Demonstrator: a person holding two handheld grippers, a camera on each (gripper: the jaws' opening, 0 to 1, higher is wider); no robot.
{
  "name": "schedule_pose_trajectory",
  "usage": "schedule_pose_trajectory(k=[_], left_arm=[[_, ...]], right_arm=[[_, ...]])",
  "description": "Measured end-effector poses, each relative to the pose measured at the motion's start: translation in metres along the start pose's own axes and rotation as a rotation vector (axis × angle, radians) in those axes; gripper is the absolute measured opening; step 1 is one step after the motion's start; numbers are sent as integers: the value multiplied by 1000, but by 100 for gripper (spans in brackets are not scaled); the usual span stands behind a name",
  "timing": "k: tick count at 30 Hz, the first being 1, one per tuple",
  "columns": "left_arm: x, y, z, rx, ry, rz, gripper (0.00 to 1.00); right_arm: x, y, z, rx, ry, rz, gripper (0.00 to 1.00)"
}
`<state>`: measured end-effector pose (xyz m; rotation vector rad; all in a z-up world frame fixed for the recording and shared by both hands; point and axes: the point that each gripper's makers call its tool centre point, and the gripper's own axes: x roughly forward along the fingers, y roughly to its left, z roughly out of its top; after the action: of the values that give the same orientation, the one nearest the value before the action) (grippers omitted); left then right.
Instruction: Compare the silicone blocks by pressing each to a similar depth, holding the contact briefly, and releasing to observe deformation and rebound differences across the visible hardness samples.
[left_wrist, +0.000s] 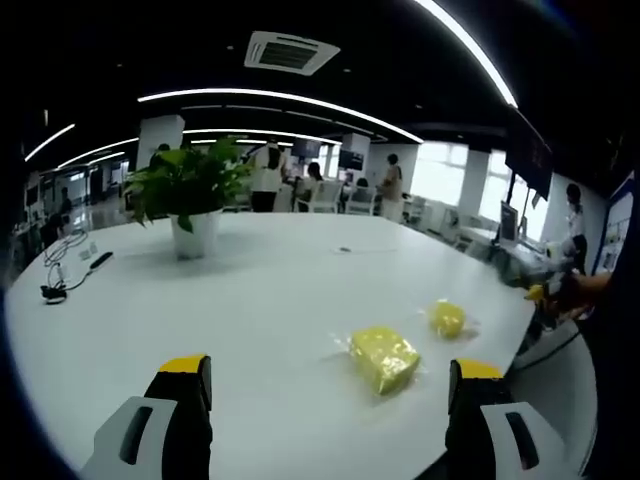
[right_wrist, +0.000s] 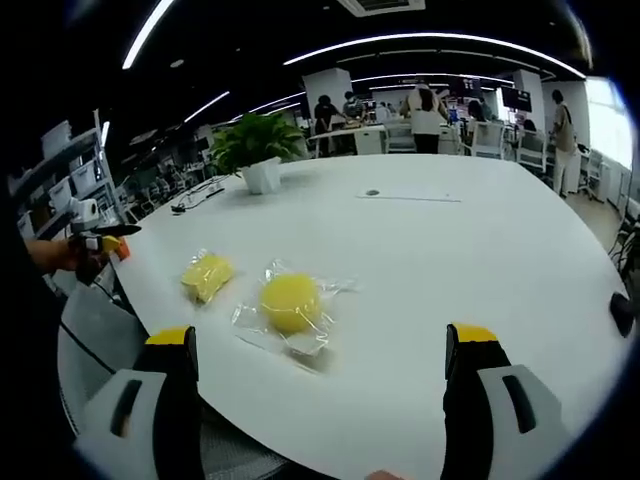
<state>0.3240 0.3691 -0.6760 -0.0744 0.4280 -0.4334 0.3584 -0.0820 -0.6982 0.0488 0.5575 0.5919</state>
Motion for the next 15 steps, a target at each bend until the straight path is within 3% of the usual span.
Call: schedule_pose_trajectory(k=[5,6,9,15], left_arm=[[1,-4,-5,-31,13,-14,100],[0,-8,-13,-90,59,-27,100],[0,-3,-11,-43,52,-1,100],[-2,-4,-10,-44,58,-12,100]], right_arm=[[-3,0,-3,-9,11,3,97],[-3,0,-4,-12,17,4,97],[-2,4,-7,-14,24,13,97],[-2,2,-9,-13,27,6,97]])
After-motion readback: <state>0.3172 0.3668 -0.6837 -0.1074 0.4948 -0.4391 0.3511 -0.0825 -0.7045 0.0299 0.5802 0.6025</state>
